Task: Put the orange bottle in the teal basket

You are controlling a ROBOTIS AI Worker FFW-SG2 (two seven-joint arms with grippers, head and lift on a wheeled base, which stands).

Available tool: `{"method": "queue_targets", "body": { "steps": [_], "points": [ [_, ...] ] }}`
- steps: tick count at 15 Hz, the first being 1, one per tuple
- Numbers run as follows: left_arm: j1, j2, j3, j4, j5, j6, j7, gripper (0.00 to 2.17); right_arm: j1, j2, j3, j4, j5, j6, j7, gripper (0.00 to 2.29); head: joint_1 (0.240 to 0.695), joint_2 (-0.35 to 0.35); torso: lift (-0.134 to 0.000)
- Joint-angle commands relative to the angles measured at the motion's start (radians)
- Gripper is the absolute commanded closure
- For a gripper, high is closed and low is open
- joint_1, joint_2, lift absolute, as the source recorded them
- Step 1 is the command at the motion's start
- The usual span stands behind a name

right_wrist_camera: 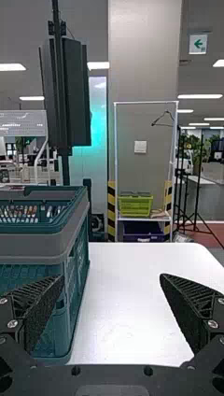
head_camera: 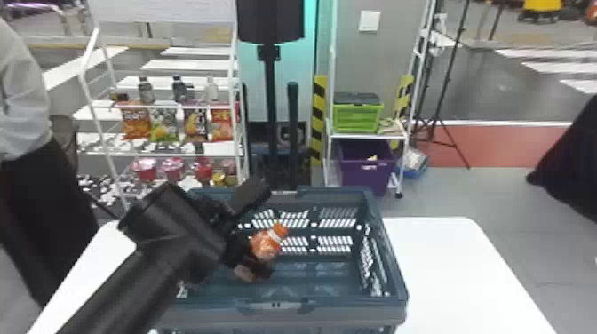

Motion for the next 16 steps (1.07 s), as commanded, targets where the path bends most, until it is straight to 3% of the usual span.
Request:
{"method": "queue_targets", "body": {
  "steps": [1, 3, 7, 8, 13, 16],
  "points": [
    [-0.03, -0.046, -0.016, 0.087, -0.06, 0.0, -0.025, 0.52, 0.0, 0.0, 0.0, -0.002, 0.0, 0.0, 0.0, 0.13, 0.499, 0.0, 0.0],
    [-0.034, -0.084, -0.018, 0.133, -0.129, -0.006, -0.044, 0.51, 0.002, 0.0, 0.0, -0.003, 0.0, 0.0, 0.0, 0.13, 0.499, 0.0, 0.0],
    [-0.047, -0.118, -0.033, 0.205, -0.152, -0.028, -0.045, 0.48, 0.006, 0.003, 0.0, -0.005, 0.0, -0.006, 0.0, 0.14, 0.499, 0.0, 0.0],
    [-0.047, -0.118, -0.033, 0.206, -0.155, -0.028, -0.039, 0.38, 0.008, 0.003, 0.0, -0.005, 0.0, -0.009, 0.0, 0.14, 0.499, 0.0, 0.0],
    [-0.036, -0.116, -0.029, 0.211, -0.159, -0.031, -0.024, 0.37, 0.008, 0.005, 0.0, -0.005, 0.0, -0.009, 0.0, 0.14, 0.499, 0.0, 0.0],
    [0.002, -0.106, 0.018, 0.084, -0.141, 0.037, 0.004, 0.25, 0.008, 0.005, 0.0, -0.005, 0.0, -0.009, 0.0, 0.14, 0.499, 0.0, 0.0]
  ]
}}
